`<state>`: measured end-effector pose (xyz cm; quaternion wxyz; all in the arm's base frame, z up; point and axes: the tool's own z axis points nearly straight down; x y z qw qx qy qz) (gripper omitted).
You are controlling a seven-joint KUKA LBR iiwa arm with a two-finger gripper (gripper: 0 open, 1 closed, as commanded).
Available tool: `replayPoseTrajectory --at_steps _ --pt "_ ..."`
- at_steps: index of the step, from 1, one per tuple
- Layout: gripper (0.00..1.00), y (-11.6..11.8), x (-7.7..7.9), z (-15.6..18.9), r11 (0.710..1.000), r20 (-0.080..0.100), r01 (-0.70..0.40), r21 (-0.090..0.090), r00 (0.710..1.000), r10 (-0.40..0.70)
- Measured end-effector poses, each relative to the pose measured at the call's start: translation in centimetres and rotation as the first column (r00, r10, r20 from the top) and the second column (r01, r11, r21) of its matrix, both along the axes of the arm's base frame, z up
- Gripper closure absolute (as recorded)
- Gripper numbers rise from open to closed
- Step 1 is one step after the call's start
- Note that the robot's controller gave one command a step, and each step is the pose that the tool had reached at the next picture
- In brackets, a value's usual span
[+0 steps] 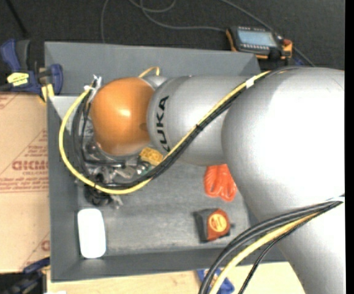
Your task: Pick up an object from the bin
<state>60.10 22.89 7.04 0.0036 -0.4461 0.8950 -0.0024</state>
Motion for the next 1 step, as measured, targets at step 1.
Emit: replayPoseTrajectory --at_steps 1 --pt "1.0 0.02 -0.03 0.12 0.999 0.0 -0.032 0.0 0.999 0.032"
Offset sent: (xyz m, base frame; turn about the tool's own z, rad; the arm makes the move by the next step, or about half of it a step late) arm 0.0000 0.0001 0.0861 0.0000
